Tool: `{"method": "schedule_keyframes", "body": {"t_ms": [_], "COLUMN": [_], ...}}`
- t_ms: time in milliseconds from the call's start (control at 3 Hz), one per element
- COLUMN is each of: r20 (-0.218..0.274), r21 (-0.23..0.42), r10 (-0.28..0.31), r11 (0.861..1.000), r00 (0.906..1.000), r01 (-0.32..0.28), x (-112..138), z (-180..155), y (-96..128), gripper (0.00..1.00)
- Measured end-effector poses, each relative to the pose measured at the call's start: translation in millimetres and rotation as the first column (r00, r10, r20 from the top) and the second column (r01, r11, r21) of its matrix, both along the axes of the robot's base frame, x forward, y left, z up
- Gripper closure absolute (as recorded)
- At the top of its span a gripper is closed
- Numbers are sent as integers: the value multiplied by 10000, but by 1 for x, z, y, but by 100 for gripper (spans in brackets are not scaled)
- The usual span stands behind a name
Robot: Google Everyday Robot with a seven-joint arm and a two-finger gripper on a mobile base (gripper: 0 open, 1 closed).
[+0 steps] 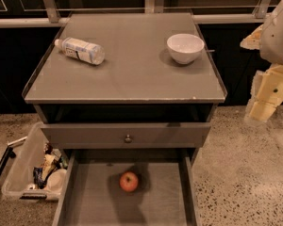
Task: Pick apple from middle drawer and place on counter
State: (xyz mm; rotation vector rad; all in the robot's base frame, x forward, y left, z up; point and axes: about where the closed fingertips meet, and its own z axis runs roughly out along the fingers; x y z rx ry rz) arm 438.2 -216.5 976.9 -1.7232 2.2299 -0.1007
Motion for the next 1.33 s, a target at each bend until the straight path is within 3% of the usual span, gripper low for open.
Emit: {"method": "schedule_keyframes", "body": {"t_ms": [667, 1000, 1333], "r20": [57, 308, 332], "r21": [124, 427, 1000], "r10": [154, 659, 1049], "r11": [9998, 9968, 9891], "r00": [9999, 9974, 9939], "r01": [-155, -671, -1078], "x": [-3, -17, -27], "z": [-3, -19, -64], "y": [8, 37, 63], "gripper": [0, 0, 0]}}
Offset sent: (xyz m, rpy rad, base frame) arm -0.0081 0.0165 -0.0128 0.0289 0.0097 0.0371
